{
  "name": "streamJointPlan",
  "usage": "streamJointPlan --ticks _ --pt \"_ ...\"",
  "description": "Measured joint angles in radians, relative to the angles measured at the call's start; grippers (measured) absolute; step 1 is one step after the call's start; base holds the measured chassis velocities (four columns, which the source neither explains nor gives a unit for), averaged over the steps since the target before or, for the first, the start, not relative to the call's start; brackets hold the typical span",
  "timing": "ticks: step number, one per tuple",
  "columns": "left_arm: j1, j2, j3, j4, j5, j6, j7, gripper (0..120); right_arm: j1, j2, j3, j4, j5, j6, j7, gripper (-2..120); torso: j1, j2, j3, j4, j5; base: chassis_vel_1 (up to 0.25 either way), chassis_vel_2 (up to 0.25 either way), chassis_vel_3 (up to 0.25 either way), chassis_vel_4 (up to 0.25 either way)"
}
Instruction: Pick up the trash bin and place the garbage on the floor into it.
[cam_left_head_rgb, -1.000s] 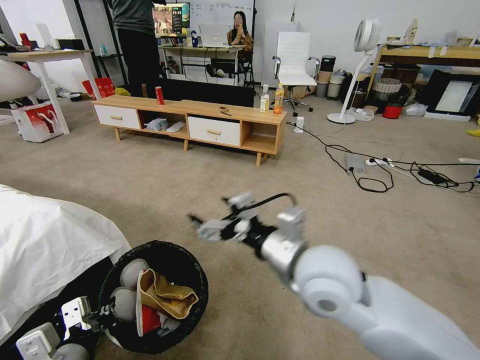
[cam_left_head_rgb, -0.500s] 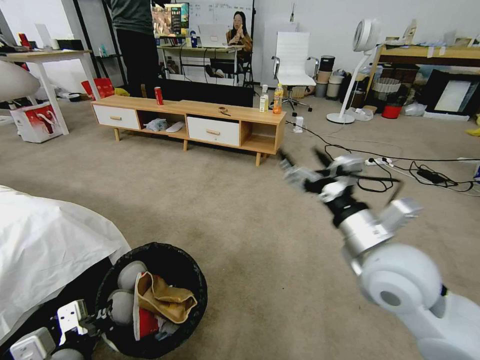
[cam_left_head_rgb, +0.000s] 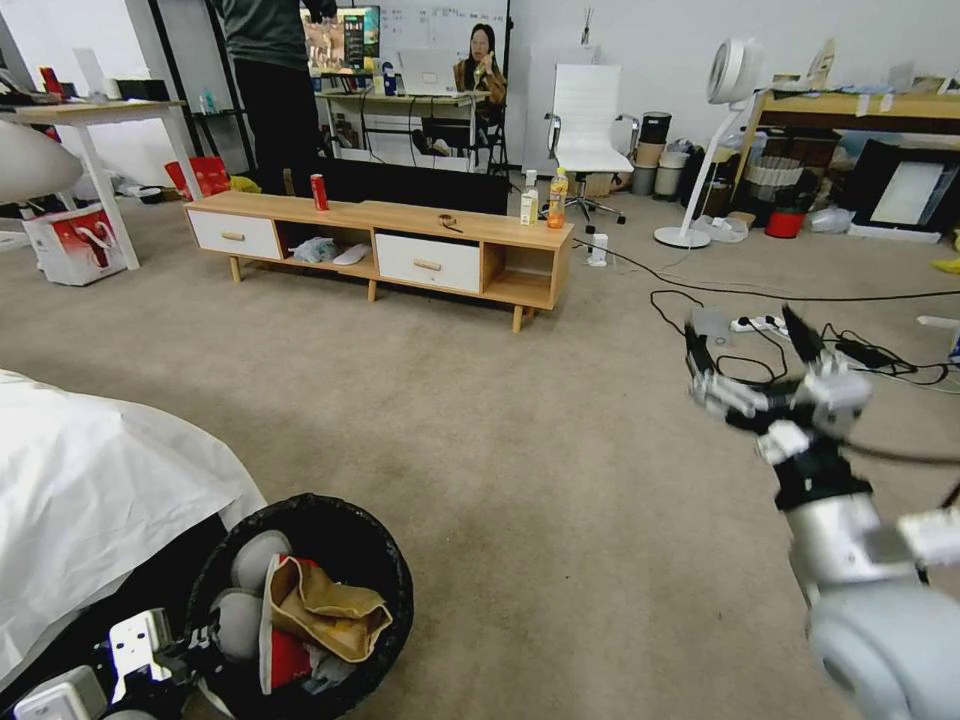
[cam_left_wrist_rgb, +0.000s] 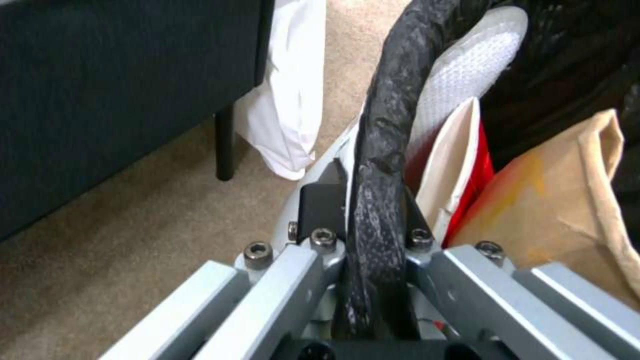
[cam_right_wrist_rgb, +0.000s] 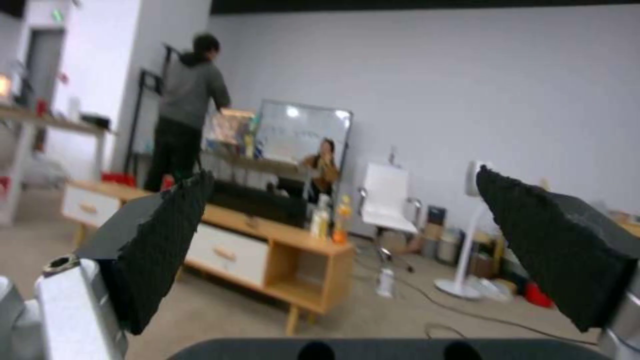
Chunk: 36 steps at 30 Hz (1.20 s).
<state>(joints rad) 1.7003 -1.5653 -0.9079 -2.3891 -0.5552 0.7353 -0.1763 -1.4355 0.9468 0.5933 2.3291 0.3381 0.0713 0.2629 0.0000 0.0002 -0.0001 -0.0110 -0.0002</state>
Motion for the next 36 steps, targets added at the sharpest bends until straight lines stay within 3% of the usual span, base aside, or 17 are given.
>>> streamJointPlan --ticks 4,10,25,36 --pt "-0.001 -0.003 0.011 0.002 0.007 0.000 0.001 3 -0.063 0.036 -0.003 0.000 -0.085 0.008 0.012 100 0.000 0.000 0.000 0.0000 0.0001 0.000 0.000 0.000 0.000" --pt "-0.001 -0.008 0.037 0.003 0.025 0.000 0.013 3 -0.158 0.149 -0.018 -0.013 -0.214 0.034 0.023 100 0.000 0.000 0.000 0.0000 0.0001 0.000 0.000 0.000 0.000" --pt "0.009 -0.028 0.066 -0.001 0.053 -0.005 0.055 3 -0.203 0.246 -0.013 -0.040 -0.272 0.066 0.032 100 0.000 0.000 0.000 0.0000 0.0001 0.000 0.000 0.000 0.000" --pt "0.014 -0.035 0.067 -0.002 0.072 -0.014 0.082 3 -0.202 0.250 -0.018 -0.051 -0.273 0.070 0.034 100 0.000 0.000 0.000 0.0001 0.0002 0.000 0.000 0.000 0.000"
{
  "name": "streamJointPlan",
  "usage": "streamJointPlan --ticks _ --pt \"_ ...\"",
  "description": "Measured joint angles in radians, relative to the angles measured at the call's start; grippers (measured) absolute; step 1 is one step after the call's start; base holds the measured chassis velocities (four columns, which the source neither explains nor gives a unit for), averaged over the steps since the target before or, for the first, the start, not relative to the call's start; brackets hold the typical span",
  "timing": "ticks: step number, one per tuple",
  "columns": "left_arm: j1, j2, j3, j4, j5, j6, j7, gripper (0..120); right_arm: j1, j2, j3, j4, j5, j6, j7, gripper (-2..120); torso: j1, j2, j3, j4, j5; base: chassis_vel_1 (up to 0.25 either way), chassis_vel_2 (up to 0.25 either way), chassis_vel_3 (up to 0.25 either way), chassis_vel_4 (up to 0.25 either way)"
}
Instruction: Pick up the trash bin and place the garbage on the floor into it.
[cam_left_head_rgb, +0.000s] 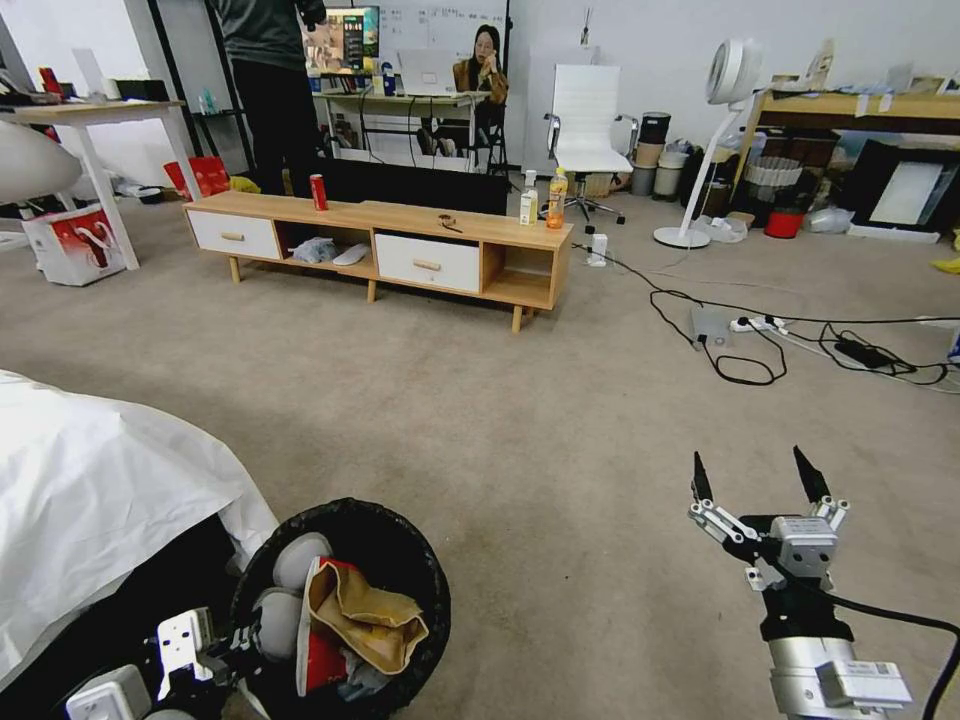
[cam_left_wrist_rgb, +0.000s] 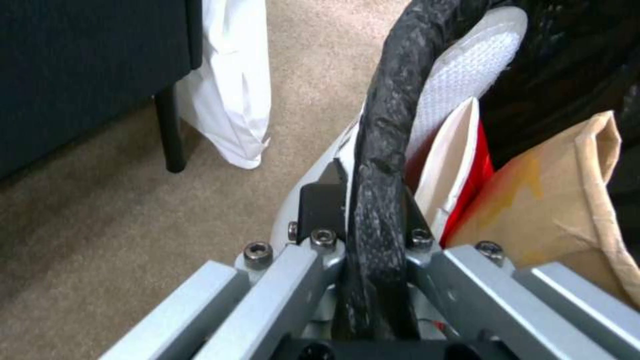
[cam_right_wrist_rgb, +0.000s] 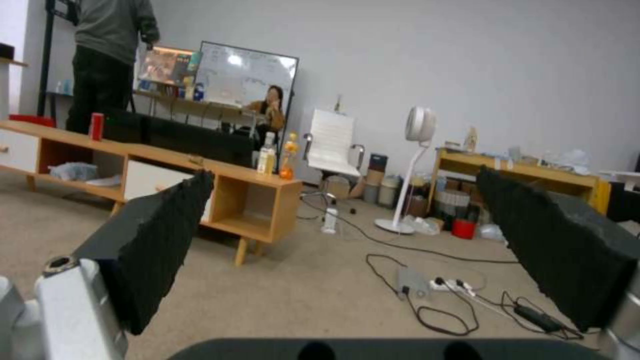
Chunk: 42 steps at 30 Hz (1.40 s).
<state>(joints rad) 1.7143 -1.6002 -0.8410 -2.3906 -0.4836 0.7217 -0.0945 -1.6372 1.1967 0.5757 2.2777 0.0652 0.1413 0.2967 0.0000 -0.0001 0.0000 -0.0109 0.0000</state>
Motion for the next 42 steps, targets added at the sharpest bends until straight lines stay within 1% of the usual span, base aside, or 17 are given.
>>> streamJointPlan --ticks 7,16,28,35,38,40,42 --pt "-0.005 -0.002 0.000 0.003 0.000 0.000 0.000 3 0.003 -0.006 0.003 -0.004 0.002 0.000 0.000 100 0.000 0.000 0.000 0.0000 0.0000 0.000 0.000 0.000 0.000" --pt "-0.010 0.001 -0.003 0.007 -0.003 0.000 0.004 3 0.006 -0.007 0.007 -0.011 0.003 0.001 0.000 100 0.000 0.000 0.000 0.0000 0.0000 -0.063 -0.052 -0.065 -0.057" --pt "-0.012 0.003 -0.003 0.011 -0.005 0.002 0.005 3 0.007 -0.008 0.013 -0.015 0.005 0.002 0.000 100 0.000 0.000 0.000 0.0000 0.0000 -0.102 -0.109 -0.093 -0.104" --pt "-0.008 0.004 -0.006 0.011 -0.005 0.002 0.008 3 0.009 -0.006 0.011 -0.020 0.005 0.003 -0.001 100 0.000 0.000 0.000 -0.0006 -0.0001 -0.108 -0.120 -0.118 -0.115" --pt "-0.008 0.004 -0.007 0.011 -0.006 0.002 0.008 3 0.011 -0.007 0.010 -0.021 0.005 0.003 -0.002 100 0.000 0.000 0.000 -0.0003 0.0001 -0.015 -0.025 -0.022 -0.009" --pt "-0.007 0.004 -0.008 0.009 -0.007 0.002 0.005 3 0.014 -0.008 0.009 -0.022 0.005 0.003 -0.003 100 0.000 0.000 0.000 0.0005 0.0000 0.000 0.000 0.000 0.000" --pt "-0.007 0.003 -0.008 0.008 -0.008 0.002 0.004 3 0.015 -0.009 0.008 -0.023 0.006 0.003 -0.004 100 0.000 0.000 0.000 0.0005 0.0000 0.000 0.000 0.000 0.000"
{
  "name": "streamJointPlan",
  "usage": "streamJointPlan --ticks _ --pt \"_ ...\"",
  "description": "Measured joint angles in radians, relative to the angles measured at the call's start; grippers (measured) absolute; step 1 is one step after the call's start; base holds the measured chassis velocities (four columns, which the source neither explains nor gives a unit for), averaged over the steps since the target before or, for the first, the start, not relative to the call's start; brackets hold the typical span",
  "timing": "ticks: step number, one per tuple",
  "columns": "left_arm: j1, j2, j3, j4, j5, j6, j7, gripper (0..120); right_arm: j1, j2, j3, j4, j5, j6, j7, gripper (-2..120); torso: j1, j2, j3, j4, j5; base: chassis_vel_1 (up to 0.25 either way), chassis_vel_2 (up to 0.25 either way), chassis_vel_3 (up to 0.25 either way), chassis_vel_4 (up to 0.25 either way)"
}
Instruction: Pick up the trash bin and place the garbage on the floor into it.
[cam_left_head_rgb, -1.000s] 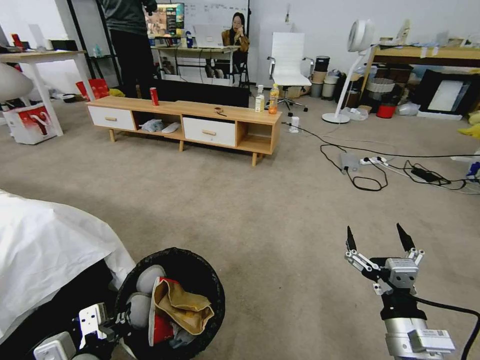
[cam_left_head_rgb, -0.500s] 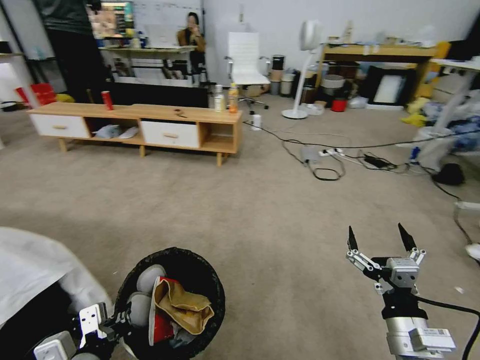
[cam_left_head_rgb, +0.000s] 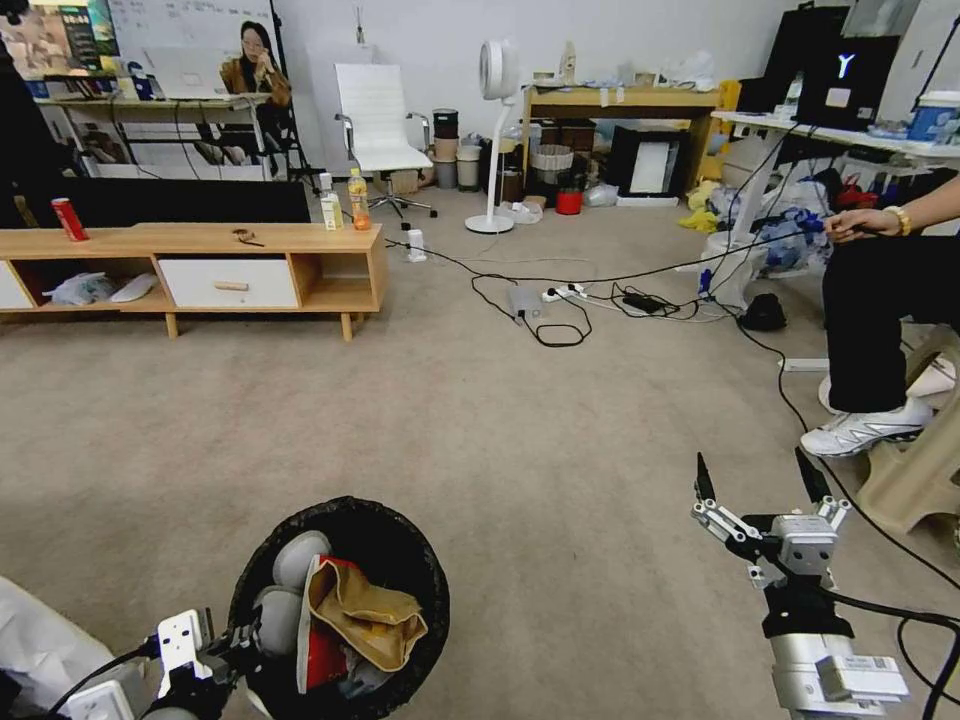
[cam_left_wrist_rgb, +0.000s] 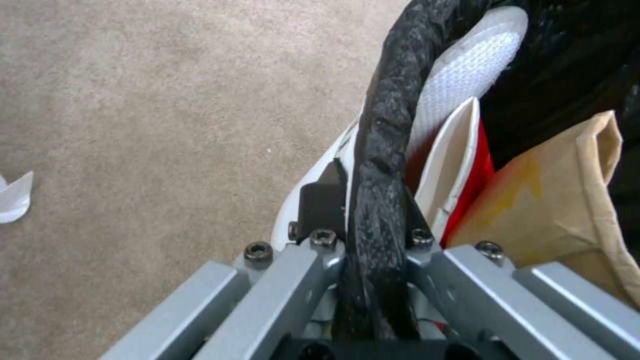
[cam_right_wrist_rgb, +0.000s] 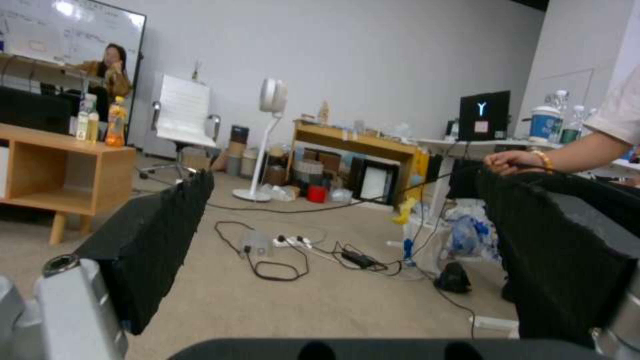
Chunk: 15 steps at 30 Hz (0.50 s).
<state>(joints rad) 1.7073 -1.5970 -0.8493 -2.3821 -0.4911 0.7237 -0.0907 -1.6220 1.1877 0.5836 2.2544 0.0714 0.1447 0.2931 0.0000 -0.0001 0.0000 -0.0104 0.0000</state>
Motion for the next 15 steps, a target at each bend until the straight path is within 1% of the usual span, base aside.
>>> streamJointPlan --ticks 4,15 --pt "0.002 -0.001 0.000 -0.001 -0.001 0.000 -0.001 3 0.007 -0.006 -0.002 -0.006 0.006 0.000 0.000 100 0.000 0.000 0.000 -0.0006 0.0000 0.000 0.000 0.000 0.000" --pt "0.004 -0.006 -0.006 -0.004 -0.002 -0.001 -0.004 3 0.023 -0.012 -0.013 -0.029 0.017 0.009 -0.012 100 0.000 0.000 0.000 -0.0006 0.0000 0.000 0.000 0.000 0.000"
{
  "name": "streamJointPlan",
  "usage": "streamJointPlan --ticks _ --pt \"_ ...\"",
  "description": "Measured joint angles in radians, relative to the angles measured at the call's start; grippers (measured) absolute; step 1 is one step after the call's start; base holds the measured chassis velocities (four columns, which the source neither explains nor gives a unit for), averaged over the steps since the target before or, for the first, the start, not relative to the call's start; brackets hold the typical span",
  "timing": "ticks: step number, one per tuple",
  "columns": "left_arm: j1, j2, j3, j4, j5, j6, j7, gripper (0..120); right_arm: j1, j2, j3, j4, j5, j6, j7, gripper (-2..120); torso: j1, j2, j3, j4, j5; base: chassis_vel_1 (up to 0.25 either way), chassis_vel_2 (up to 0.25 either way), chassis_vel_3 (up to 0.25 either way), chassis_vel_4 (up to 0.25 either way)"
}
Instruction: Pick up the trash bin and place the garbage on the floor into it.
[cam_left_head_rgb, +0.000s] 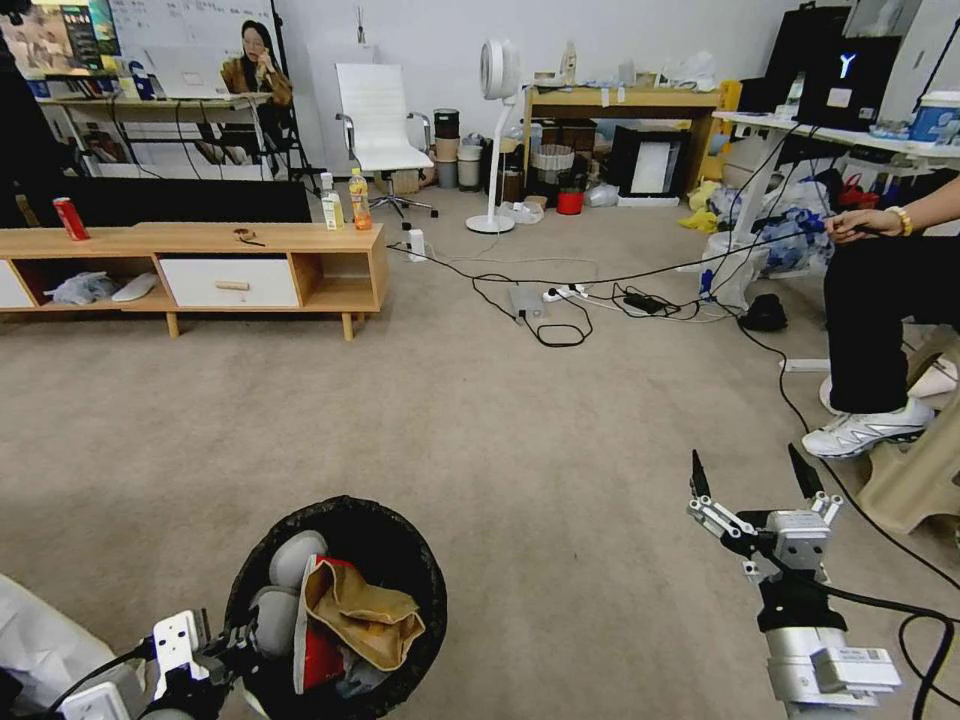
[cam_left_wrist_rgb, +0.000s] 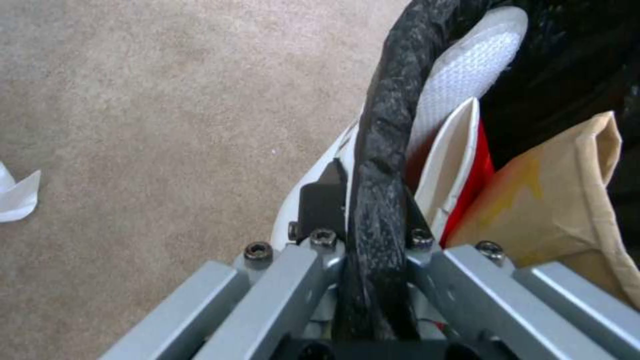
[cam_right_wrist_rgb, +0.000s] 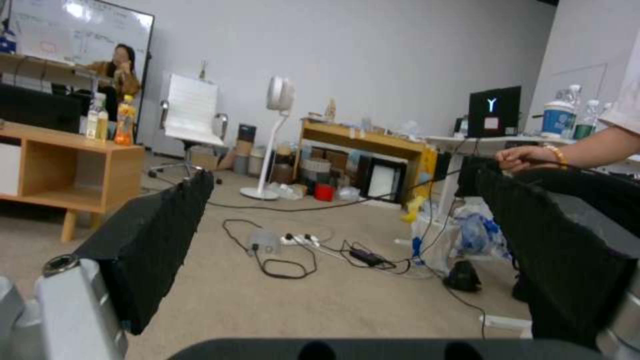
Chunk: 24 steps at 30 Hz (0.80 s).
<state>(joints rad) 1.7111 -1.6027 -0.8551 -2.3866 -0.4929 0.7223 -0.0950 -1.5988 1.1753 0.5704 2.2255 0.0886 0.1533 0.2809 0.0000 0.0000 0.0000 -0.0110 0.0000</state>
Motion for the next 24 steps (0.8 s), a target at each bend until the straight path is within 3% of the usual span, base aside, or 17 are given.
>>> streamJointPlan --ticks 12,24 --pt "-0.008 -0.005 -0.003 0.001 0.000 -0.001 -0.001 3 0.010 0.007 -0.013 -0.020 0.000 0.014 -0.004 100 0.000 0.000 0.000 0.0000 0.0000 -0.009 0.006 0.012 -0.010" --pt "-0.012 -0.004 -0.006 0.007 -0.003 0.001 -0.003 3 0.014 0.010 -0.013 -0.026 0.001 0.016 -0.004 100 0.000 0.000 0.000 0.0002 -0.0001 -0.118 0.107 0.107 -0.116"
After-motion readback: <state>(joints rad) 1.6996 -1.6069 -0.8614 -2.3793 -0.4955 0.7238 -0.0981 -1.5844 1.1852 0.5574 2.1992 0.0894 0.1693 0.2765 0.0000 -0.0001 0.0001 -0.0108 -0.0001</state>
